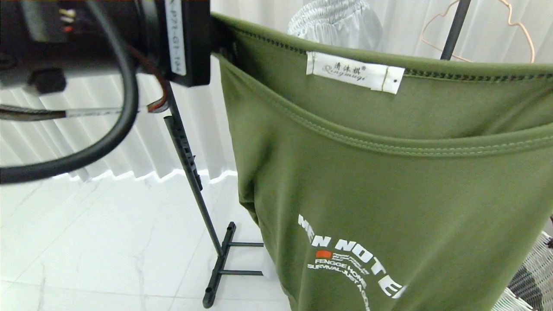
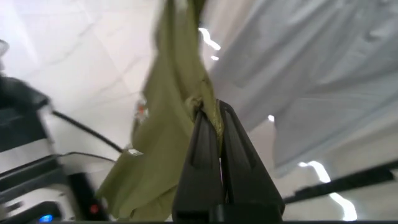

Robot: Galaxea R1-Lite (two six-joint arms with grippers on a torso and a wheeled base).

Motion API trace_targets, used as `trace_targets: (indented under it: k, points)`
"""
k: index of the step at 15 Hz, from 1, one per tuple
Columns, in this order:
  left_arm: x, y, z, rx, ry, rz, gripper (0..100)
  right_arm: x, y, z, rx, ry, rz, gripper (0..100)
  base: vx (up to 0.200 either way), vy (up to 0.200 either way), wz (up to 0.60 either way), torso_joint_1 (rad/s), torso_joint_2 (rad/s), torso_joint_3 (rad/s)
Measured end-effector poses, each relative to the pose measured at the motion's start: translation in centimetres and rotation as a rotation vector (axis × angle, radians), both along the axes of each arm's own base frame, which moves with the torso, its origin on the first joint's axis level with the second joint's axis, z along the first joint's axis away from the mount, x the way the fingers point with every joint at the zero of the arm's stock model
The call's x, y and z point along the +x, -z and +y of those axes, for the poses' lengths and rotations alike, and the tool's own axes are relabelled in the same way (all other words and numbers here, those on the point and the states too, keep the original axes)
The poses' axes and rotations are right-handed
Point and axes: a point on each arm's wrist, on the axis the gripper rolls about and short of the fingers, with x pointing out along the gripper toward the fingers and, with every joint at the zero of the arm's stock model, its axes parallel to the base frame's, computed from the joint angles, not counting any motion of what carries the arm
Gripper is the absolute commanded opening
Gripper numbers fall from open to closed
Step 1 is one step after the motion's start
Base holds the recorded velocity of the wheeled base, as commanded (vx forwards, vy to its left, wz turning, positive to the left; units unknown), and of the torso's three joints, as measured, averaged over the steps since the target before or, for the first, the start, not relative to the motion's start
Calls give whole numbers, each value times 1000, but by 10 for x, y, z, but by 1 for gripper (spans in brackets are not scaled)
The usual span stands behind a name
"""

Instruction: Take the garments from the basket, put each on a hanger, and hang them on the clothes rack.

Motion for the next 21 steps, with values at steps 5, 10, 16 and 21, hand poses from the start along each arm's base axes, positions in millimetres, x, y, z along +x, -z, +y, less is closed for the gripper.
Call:
trace_targets:
  k: [5,10,16,21]
  points:
    - [-56,-6,38,9,135,151,0,36,-18,19,167,189,-103,0,0,0,0,0,0,0]
    - [-89,-13,52,-46,312,169,0,64,-20,51,233,244,-166,0,0,0,0,0,0,0]
    - [-93,-13,60,-40,322,152,0,69,-16,51,206,288,-162,0,0,0,0,0,0,0]
    - [-65,-16,59,17,183,33,0,64,-14,30,112,339,-124,0,0,0,0,0,0,0]
